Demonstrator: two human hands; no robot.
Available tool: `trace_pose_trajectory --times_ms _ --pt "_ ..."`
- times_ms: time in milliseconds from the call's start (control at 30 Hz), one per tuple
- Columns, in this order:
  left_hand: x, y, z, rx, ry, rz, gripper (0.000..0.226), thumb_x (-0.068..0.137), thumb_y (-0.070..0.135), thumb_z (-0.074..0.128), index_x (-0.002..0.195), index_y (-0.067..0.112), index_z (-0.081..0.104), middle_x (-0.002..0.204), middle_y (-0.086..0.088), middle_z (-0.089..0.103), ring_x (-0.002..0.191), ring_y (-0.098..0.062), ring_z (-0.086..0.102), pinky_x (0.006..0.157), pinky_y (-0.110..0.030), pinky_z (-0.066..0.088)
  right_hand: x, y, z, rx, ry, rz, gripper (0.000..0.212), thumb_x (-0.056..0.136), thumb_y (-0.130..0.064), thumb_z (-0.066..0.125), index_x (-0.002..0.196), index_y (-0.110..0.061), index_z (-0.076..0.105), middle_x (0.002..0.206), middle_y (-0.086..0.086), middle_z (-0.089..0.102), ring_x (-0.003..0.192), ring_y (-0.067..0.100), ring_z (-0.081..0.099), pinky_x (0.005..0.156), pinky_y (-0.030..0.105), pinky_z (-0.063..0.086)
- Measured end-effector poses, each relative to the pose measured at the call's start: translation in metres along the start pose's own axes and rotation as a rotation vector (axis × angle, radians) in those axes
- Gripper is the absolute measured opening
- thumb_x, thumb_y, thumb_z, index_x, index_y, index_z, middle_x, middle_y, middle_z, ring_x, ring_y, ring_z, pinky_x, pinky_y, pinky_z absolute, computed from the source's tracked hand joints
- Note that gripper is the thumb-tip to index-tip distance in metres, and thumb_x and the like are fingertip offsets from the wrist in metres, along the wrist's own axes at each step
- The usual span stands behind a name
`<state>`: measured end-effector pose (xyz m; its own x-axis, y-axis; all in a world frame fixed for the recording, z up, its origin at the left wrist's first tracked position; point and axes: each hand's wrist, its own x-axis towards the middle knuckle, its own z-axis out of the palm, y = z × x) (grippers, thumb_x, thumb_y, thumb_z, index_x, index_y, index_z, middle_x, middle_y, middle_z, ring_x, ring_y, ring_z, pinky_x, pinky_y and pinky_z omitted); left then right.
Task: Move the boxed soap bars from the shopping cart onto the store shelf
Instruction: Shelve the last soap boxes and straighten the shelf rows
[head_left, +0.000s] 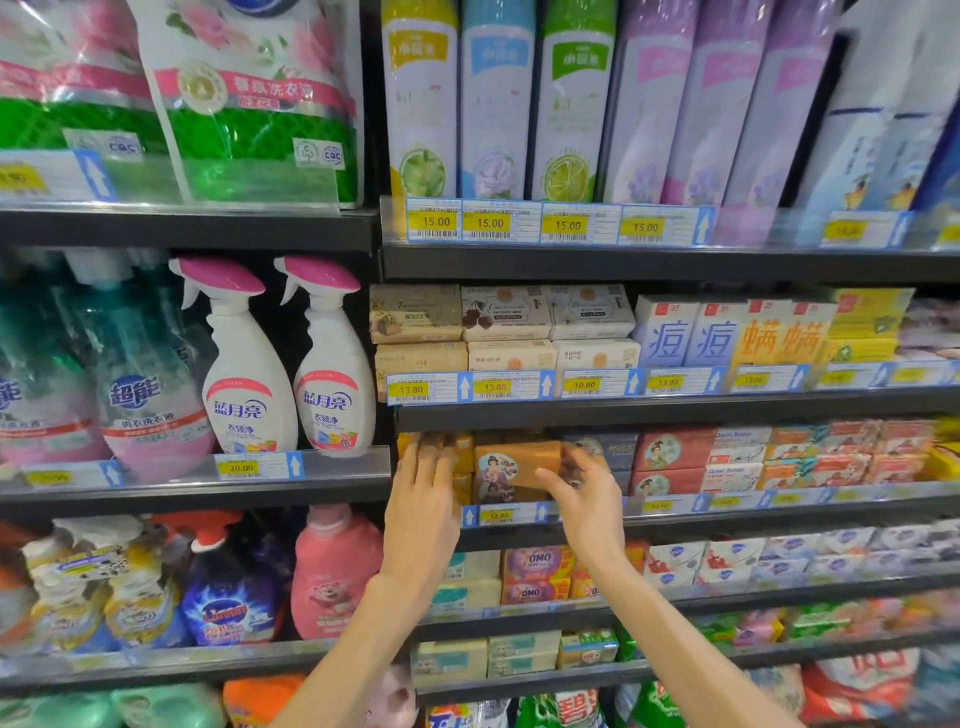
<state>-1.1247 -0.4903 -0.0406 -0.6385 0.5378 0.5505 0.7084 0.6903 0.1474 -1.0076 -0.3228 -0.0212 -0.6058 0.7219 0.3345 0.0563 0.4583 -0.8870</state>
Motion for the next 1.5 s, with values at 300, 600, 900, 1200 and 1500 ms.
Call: trace_pose_trajectory --times_ms 300,600,900,1200,1500 --pt "-0.005 0.003 -0.001 -0.039 -0.016 -0.018 0.068 0.081 0.01 0.068 0.145 0.006 0.046 0.156 -0.015 0.04 0.155 -0.033 0.015 0.123 -0.047 0.027 -0.008 -0.001 0.018 -0.075 0.118 -0.139 0.036 0.094 -0.018 0.068 0.129 -0.023 0.058 0.116 -0.009 0.054 0.098 -0.004 0.059 0.087 0.008 0.048" --pt "-0.016 0.005 0.005 -0.026 -0.024 0.007 0.076 0.081 0.014 0.071 0.15 0.008 0.042 0.159 -0.017 0.035 0.155 -0.036 0.011 0.12 -0.051 0.033 0.01 0.009 0.025 -0.333 0.14 -0.223 0.037 0.092 -0.013 0.069 0.126 -0.024 0.06 0.117 -0.007 0.042 0.101 0.013 0.057 0.093 0.033 0.054" --pt "-0.023 0.0 0.007 -0.063 -0.057 -0.013 0.076 0.086 0.017 0.066 0.155 0.013 0.034 0.165 -0.011 0.023 0.157 -0.03 0.003 0.108 -0.044 0.046 0.003 0.011 0.026 -0.44 0.149 -0.255 0.043 0.092 -0.011 0.066 0.131 -0.021 0.05 0.128 0.001 0.04 0.113 0.017 0.054 0.093 0.029 0.053" --pt "-0.032 -0.003 0.017 -0.064 -0.065 -0.005 0.087 0.083 0.01 0.066 0.159 0.014 0.025 0.17 -0.011 0.006 0.157 -0.031 0.0 0.11 -0.042 0.043 -0.027 0.041 0.035 -0.746 -0.058 -0.588 0.044 0.095 -0.029 0.06 0.138 -0.022 0.056 0.141 -0.003 0.056 0.13 0.017 0.052 0.106 0.036 0.047" --pt "-0.047 -0.008 0.027 -0.05 -0.054 -0.002 0.078 0.081 0.013 0.072 0.152 0.013 0.041 0.167 -0.014 0.017 0.155 -0.034 0.013 0.113 -0.048 0.044 -0.025 0.045 0.043 -0.784 -0.089 -0.542 0.052 0.094 -0.033 0.061 0.144 -0.023 0.05 0.153 -0.002 0.047 0.14 0.016 0.045 0.115 0.041 0.04"
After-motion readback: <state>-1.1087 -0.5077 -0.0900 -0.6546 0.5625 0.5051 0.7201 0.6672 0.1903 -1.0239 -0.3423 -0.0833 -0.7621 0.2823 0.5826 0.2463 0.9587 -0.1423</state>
